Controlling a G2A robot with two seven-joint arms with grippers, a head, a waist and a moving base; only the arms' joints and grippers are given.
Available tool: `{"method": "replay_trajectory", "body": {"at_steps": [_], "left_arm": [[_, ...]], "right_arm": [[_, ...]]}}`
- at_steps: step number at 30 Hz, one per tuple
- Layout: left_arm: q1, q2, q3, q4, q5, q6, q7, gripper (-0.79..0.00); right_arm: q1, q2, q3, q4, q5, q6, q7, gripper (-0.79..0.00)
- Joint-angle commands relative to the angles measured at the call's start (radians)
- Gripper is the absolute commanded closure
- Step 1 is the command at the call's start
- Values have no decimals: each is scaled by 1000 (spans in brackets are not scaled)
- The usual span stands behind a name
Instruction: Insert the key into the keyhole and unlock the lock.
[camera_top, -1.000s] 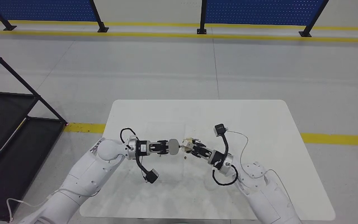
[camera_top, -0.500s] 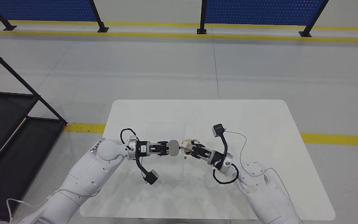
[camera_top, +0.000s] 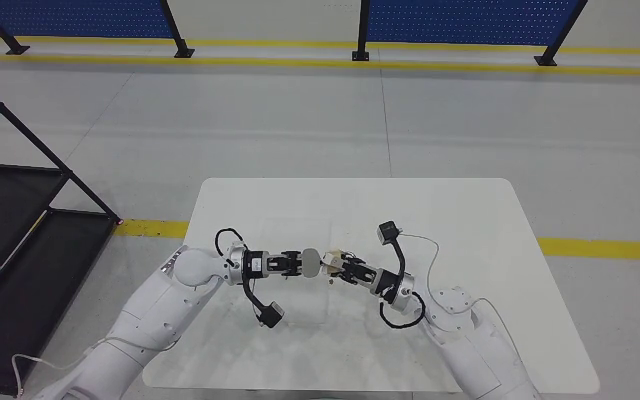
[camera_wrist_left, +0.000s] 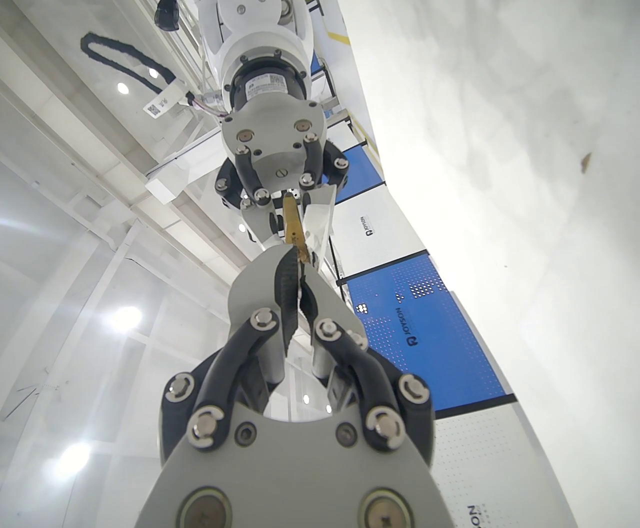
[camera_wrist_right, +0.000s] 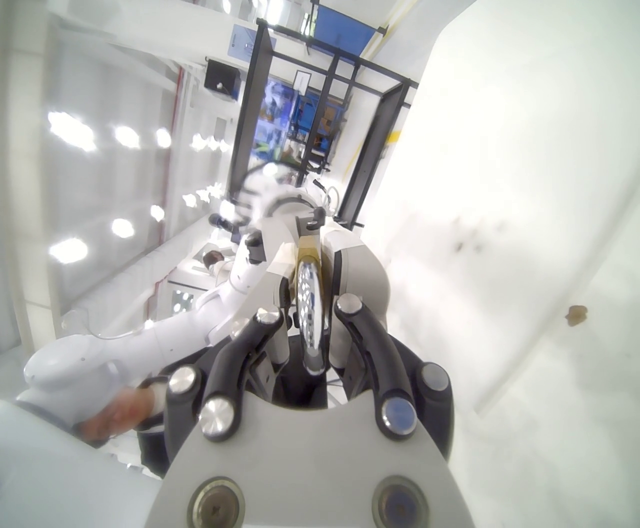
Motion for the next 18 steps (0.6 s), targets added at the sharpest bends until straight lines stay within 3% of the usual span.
{"method": "replay_trajectory", "body": {"at_steps": [1, 18], "left_arm": [[0, 0, -2, 1, 0, 1, -2, 0], [2, -2, 1, -3, 1, -3, 1, 0]], "right_arm": [[0, 1, 1, 0, 2, -1, 5, 0], [2, 4, -4, -3, 8, -9, 46, 0]]}}
